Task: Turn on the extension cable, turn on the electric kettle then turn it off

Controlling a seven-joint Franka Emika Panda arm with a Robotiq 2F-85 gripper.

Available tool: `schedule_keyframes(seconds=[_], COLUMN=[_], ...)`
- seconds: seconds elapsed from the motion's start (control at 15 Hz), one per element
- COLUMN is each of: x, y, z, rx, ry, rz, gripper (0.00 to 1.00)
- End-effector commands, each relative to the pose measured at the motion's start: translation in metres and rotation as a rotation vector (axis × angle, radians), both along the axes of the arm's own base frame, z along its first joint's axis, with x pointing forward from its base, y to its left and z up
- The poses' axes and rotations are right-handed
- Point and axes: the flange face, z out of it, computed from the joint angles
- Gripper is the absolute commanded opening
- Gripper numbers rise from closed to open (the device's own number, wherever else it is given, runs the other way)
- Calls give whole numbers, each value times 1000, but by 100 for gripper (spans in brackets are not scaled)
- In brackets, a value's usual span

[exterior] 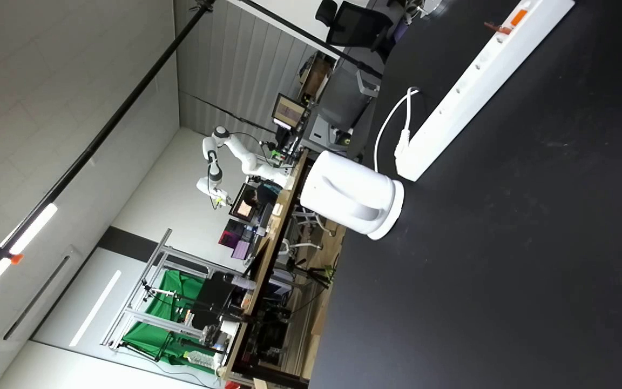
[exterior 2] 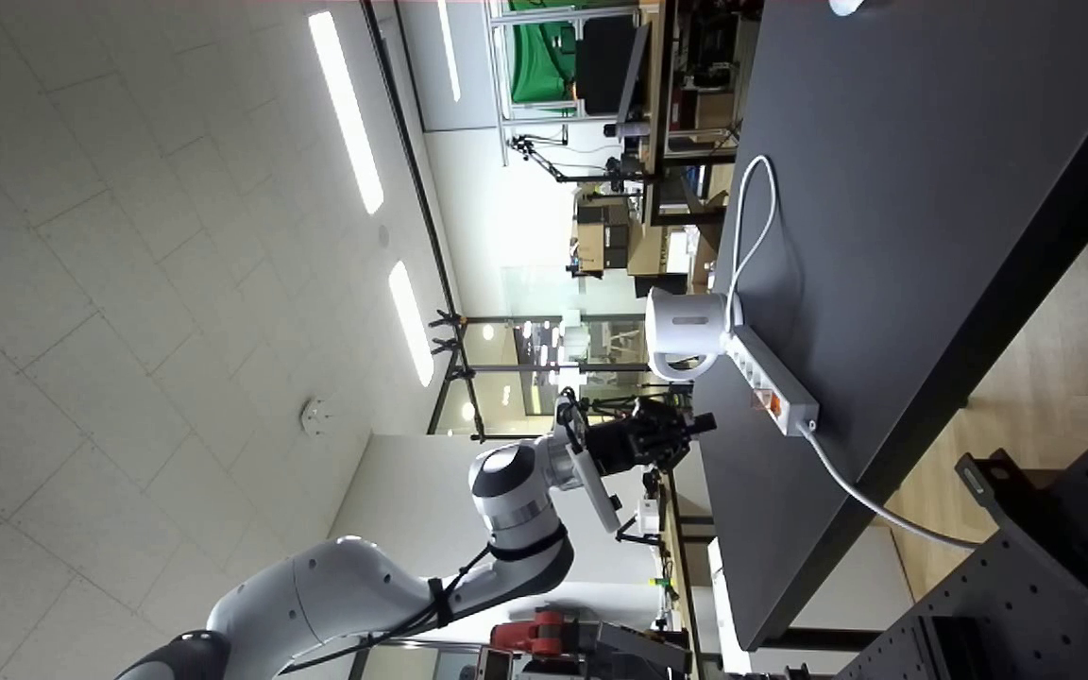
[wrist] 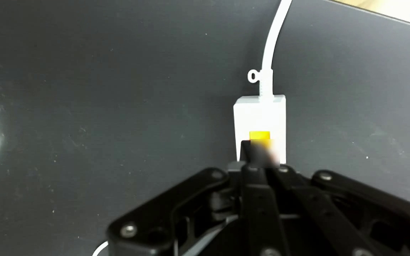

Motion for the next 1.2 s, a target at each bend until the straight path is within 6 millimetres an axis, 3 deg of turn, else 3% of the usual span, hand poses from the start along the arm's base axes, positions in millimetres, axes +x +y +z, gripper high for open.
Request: schedule_keyframes(seconds=[0.0, 0.6, 1.13], x=[-4, -2, 12], y=[2, -5, -8], z=[-16, -48, -66], rx=[0, 0, -1], ry=[-35, -75, -127], rz=[-6, -11, -37], gripper=[0, 0, 0])
